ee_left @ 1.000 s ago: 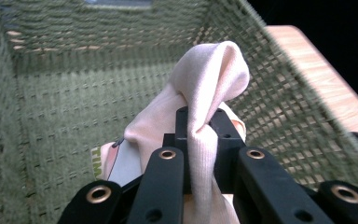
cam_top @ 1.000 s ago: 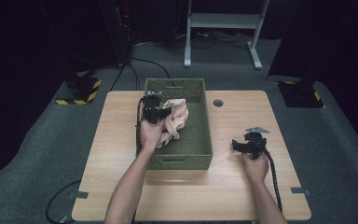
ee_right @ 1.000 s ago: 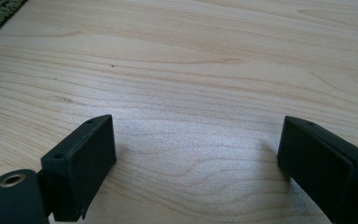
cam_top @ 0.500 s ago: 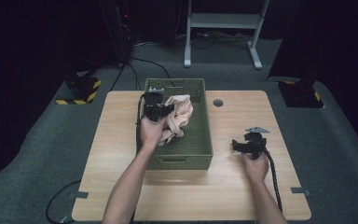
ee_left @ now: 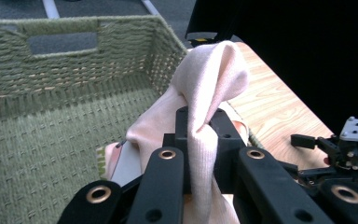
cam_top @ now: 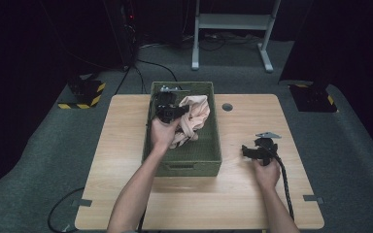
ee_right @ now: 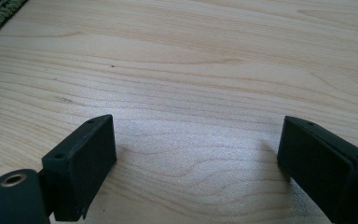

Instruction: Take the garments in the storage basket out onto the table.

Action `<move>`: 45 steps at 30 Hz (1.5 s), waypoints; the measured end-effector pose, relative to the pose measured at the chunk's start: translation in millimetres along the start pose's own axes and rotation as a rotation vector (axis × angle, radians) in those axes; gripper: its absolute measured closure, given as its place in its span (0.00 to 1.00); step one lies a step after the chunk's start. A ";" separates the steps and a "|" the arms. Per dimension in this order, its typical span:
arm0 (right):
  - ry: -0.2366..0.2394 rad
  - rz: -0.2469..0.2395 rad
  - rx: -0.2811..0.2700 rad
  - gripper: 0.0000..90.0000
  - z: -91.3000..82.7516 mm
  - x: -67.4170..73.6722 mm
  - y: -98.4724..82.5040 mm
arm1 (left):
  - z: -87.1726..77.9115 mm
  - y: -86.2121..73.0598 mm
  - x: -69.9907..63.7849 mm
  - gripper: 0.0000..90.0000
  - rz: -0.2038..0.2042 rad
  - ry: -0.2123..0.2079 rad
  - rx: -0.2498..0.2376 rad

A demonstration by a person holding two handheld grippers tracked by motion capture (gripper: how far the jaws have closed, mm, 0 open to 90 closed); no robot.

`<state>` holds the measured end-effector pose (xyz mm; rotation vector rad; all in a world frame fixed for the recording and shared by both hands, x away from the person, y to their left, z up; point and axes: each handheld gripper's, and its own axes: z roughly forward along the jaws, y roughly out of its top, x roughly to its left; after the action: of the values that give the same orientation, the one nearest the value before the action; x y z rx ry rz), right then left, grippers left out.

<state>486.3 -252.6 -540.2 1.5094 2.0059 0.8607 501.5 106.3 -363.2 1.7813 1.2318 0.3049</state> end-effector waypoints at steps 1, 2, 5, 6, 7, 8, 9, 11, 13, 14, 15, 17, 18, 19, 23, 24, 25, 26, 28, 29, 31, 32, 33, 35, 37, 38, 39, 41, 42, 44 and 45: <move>0.000 0.000 0.000 0.12 0.0 0.0 0.0 | -0.4 1.1 -1.7 0.94 0.005 -0.004 -0.002; 0.000 0.001 0.000 0.12 0.0 0.0 0.0 | -0.8 2.3 -4.0 0.94 0.009 -0.009 -0.007; -0.001 0.000 0.000 0.12 0.0 0.1 0.0 | 0.5 6.2 -8.8 0.94 0.019 -0.023 -0.008; -0.001 0.000 0.000 0.12 0.0 0.1 0.0 | 1.5 7.6 -10.7 0.94 0.021 -0.028 -0.008; 0.000 0.000 0.000 0.12 0.0 0.1 0.0 | 2.5 8.9 -12.7 0.94 0.023 -0.035 -0.009; -0.001 0.000 0.000 0.12 0.0 0.0 0.0 | 3.5 10.2 -14.8 0.94 0.026 -0.042 -0.008; 0.000 0.001 0.001 0.12 -0.1 0.2 0.0 | 4.5 11.4 -16.8 0.94 0.028 -0.048 -0.009; 0.000 0.000 0.000 0.12 0.0 0.1 0.0 | 5.7 13.6 -21.1 0.94 0.028 -0.063 -0.013; 0.000 0.000 0.000 0.12 0.0 0.1 0.0 | 7.2 15.9 -25.6 0.93 0.031 -0.079 -0.018; 0.000 0.000 0.000 0.12 0.0 0.1 0.0 | 8.2 17.1 -27.6 0.93 0.029 -0.089 -0.017; 0.000 0.000 0.000 0.12 -0.1 0.1 0.0 | 9.2 18.4 -29.3 0.93 0.031 -0.097 -0.016; 0.000 0.000 0.000 0.12 0.0 0.1 0.0 | 10.6 20.7 -33.7 0.93 0.034 -0.112 -0.018; 0.000 0.001 0.000 0.12 -0.1 0.1 0.0 | 11.0 21.8 -36.0 0.93 0.036 -0.118 -0.018; 0.000 0.000 0.000 0.12 0.0 0.1 0.0 | 11.3 22.9 -38.2 0.93 0.040 -0.124 -0.018; -0.001 0.000 0.000 0.12 0.0 0.0 0.0 | 10.8 27.9 -45.3 0.93 0.048 -0.140 -0.029; -0.001 0.000 0.000 0.12 -0.1 0.0 0.0 | 11.1 29.4 -47.1 0.93 0.051 -0.144 -0.032; 0.000 0.000 0.000 0.12 -0.1 0.0 0.0 | 11.8 31.6 -49.4 0.93 0.053 -0.149 -0.032; 0.000 0.001 0.000 0.12 -0.1 0.0 0.0 | 12.4 33.3 -51.2 0.93 0.054 -0.154 -0.032; 0.000 0.000 0.000 0.12 -0.1 -0.1 0.0 | 14.0 36.2 -55.7 0.93 0.058 -0.161 -0.035; 0.000 0.000 0.000 0.12 -0.1 -0.1 0.0 | 14.7 37.3 -58.1 0.93 0.059 -0.165 -0.036; 0.001 0.000 0.000 0.12 0.0 -0.1 0.0 | 15.2 39.3 -62.6 0.93 0.065 -0.174 -0.039; 0.000 0.000 0.000 0.12 -0.1 0.0 0.0 | 15.4 40.1 -64.3 0.93 0.067 -0.178 -0.042; 0.000 0.000 0.001 0.12 -0.1 0.0 0.0 | 15.4 41.2 -66.5 0.93 0.070 -0.182 -0.045; -0.001 -0.001 0.001 0.12 -0.1 0.1 0.0 | 15.8 43.7 -70.1 0.93 0.076 -0.188 -0.047; 0.000 0.000 0.001 0.12 -0.1 0.1 0.0 | 16.5 46.7 -73.4 0.93 0.077 -0.195 -0.050; 0.000 0.000 0.001 0.12 -0.1 0.1 0.0 | 16.7 47.4 -74.4 0.93 0.077 -0.198 -0.053; 0.000 0.000 0.001 0.12 -0.1 0.1 0.0 | 16.9 48.3 -76.0 0.93 0.078 -0.200 -0.056; -0.001 -0.001 0.000 0.12 0.0 0.0 0.0 | 17.3 50.3 -79.1 0.93 0.088 -0.201 -0.055; -0.001 -0.001 0.001 0.12 0.0 0.1 0.0 | 17.4 50.9 -79.7 0.93 0.089 -0.204 -0.057; -0.001 0.000 0.001 0.12 -0.1 0.1 0.0 | 17.9 52.8 -81.2 0.93 0.084 -0.214 -0.062; -0.001 0.000 0.000 0.12 0.0 0.1 0.0 | 18.3 53.7 -81.7 0.93 0.079 -0.221 -0.064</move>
<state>486.3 -252.5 -540.2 1.5100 2.0050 0.8591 507.7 23.8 -308.0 1.7591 0.9879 0.1848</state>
